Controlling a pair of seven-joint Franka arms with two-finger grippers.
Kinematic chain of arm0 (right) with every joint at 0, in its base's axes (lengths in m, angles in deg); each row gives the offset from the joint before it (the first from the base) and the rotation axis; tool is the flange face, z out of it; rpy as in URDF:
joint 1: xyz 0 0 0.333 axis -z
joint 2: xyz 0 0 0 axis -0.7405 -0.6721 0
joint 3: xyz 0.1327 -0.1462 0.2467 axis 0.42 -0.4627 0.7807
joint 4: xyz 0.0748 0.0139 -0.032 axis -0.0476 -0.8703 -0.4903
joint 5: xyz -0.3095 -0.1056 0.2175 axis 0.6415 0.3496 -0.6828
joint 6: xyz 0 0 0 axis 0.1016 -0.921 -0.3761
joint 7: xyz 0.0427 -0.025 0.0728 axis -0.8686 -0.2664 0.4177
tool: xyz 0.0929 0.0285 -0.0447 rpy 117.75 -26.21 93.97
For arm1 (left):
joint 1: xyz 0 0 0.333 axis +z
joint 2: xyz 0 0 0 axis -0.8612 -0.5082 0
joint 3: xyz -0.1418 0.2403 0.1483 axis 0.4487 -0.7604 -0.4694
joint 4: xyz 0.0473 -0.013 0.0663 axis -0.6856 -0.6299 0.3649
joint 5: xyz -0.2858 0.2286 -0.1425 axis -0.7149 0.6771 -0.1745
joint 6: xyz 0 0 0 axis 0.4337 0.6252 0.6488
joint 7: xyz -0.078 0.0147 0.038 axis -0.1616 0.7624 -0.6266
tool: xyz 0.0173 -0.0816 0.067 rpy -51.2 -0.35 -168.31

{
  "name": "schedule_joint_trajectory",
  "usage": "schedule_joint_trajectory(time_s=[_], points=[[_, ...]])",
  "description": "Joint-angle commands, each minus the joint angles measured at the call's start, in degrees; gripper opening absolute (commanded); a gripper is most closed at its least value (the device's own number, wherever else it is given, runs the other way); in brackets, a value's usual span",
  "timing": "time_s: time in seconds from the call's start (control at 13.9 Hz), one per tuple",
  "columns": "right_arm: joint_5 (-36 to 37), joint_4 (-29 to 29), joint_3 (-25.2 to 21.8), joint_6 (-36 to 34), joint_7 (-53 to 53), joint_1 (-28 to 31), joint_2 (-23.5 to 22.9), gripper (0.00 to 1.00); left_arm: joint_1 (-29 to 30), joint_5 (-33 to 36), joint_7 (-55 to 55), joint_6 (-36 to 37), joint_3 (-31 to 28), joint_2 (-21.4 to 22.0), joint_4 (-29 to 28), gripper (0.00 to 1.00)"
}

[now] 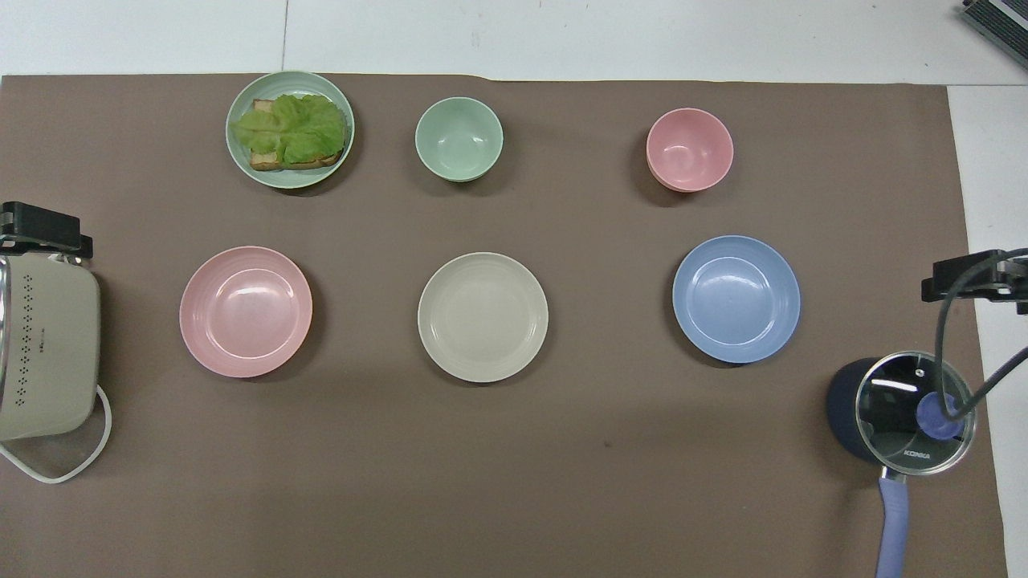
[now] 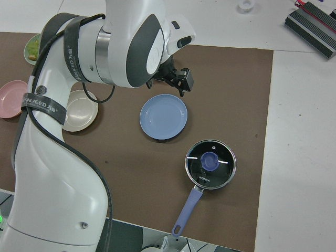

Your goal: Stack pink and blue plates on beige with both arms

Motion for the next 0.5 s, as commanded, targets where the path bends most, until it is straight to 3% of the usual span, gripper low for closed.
schedule_joint_trajectory(time_s=[0.0, 0.43], points=[[0.44, -1.87, 0.34, 0.33, -1.05, 0.48, 1.65, 1.0, -0.66, 0.69, 0.58, 0.89, -0.37, 0.62, -0.23, 1.0], [0.44, -1.87, 0.34, 0.42, -1.14, 0.48, 1.65, 1.0, -0.66, 0.69, 1.19, 0.46, -0.37, 1.67, -1.98, 1.0]])
